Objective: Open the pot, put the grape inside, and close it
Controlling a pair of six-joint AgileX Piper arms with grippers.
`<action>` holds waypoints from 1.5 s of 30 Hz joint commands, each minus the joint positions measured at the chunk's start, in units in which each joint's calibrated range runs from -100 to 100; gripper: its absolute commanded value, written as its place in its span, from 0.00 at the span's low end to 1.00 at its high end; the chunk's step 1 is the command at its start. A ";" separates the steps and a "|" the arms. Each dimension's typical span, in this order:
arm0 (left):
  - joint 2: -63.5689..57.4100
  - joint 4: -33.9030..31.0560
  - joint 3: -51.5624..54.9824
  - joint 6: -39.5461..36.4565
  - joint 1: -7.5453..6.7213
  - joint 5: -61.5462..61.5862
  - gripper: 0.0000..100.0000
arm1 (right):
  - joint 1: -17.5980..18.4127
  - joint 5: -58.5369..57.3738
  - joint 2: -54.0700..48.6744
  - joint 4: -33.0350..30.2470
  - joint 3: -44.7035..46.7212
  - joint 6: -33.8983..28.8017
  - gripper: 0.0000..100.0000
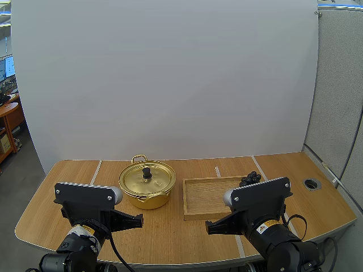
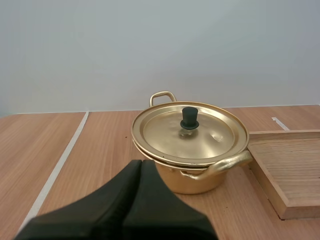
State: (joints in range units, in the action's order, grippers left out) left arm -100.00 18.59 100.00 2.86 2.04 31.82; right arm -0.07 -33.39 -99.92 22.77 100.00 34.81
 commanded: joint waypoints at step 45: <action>0.05 -0.14 -35.76 2.59 0.24 7.71 0.00 | 0.00 -29.00 -0.08 -6.00 -41.86 -1.84 0.00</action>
State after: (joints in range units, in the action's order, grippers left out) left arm -100.00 18.59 64.91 5.00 2.04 37.70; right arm -0.07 -60.05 -100.00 17.32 58.95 34.45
